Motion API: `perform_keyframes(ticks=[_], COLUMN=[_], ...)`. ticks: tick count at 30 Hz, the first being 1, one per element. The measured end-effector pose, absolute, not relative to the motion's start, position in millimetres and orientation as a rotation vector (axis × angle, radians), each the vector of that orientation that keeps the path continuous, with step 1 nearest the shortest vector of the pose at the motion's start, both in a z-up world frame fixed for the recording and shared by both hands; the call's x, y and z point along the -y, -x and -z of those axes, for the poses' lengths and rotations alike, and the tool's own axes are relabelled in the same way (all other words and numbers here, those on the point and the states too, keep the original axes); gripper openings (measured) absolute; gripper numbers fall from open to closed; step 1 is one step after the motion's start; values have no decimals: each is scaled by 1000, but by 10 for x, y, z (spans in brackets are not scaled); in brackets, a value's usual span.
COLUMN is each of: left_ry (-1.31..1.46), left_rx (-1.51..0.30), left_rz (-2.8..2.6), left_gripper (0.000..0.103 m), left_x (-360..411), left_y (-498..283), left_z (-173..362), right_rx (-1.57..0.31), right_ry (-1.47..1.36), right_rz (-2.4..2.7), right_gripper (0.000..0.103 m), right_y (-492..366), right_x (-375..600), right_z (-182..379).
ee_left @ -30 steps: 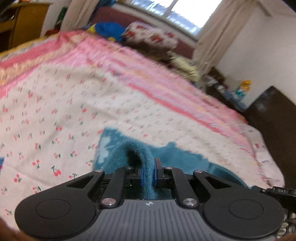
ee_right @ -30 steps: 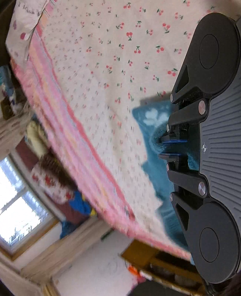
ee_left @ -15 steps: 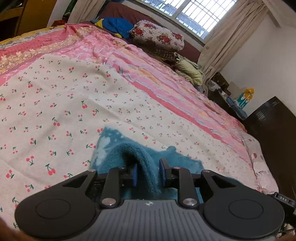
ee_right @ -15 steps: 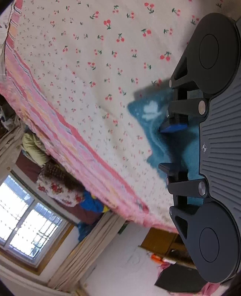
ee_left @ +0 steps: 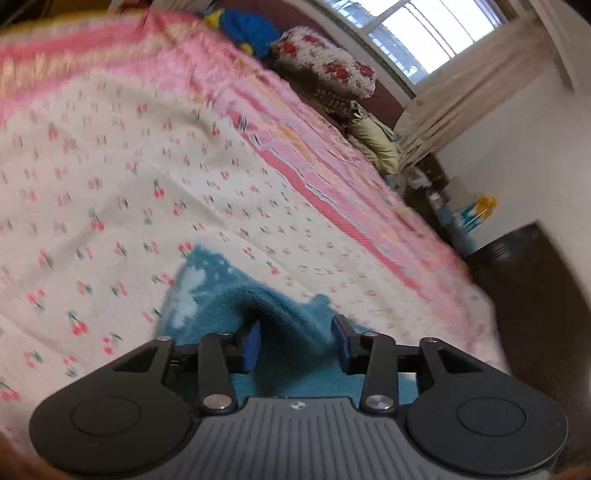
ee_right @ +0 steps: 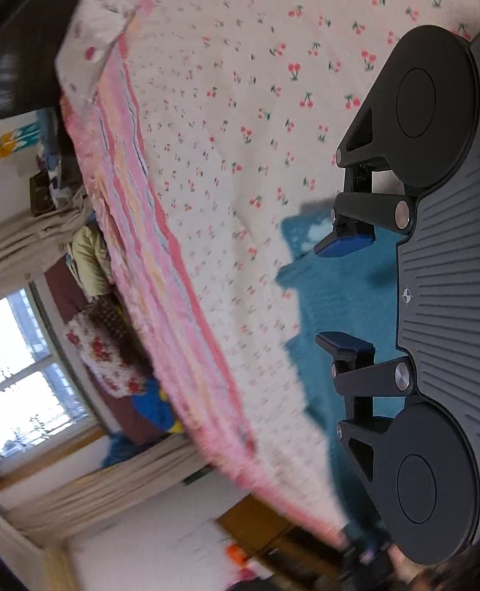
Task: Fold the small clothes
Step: 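Lift the hem with both tools and fold it over toward the collar, then open both tools and release the folded hem onto the sweater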
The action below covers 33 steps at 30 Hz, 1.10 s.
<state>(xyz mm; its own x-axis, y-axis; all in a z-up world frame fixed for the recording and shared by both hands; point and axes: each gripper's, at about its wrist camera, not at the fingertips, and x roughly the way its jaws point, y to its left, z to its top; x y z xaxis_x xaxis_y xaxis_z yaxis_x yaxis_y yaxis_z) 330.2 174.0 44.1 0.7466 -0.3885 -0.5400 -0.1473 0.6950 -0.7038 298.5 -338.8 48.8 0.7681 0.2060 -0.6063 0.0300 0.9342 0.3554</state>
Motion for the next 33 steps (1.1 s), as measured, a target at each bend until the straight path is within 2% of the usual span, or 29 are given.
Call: perform_keyframes(ticks=[2,9,18,19,20,21,23,27,33], left_ry=[836,465,40,-1,-25,-39,-26,5,-20], left_rx=[-720,-654,-717,-714,-714,-712,-693,-659,-697], left_rz=[121,24,26,20,14,9,25,30,8], left_gripper=[48,55,56,57,57,57,57,57,57], left_x=[-1801,-1612,-1060,-1001,-964,-939,-922,-927,-923], left_y=[-3299,-3172,-2950,-2942,-2941,-2942,-2914,-2891,-2906], left_z=[-458,-751,-435,-410,-397,-393,-426,-449,-335], right_rx=[-698,-670,-747,-760,-761,-761,-741,-721,-760], right_ry=[-342,-303,-96,-94,-87,-78,-75,-192,-142], right_rz=[-89,-62,-16,-20,-23,-25,-37,-22,23], right_gripper=[45,44,43,39,30,28,17,11,14], right_y=[-2985,-2981,-3126,-3160,-3176,-3174,-3124,-3090,-3155], right_x=[3376,3396,3227,3219,3207,3193,3205,3411,3301], right_z=[-424,-425,-252,-226,-217,-224,-277,-316,-128])
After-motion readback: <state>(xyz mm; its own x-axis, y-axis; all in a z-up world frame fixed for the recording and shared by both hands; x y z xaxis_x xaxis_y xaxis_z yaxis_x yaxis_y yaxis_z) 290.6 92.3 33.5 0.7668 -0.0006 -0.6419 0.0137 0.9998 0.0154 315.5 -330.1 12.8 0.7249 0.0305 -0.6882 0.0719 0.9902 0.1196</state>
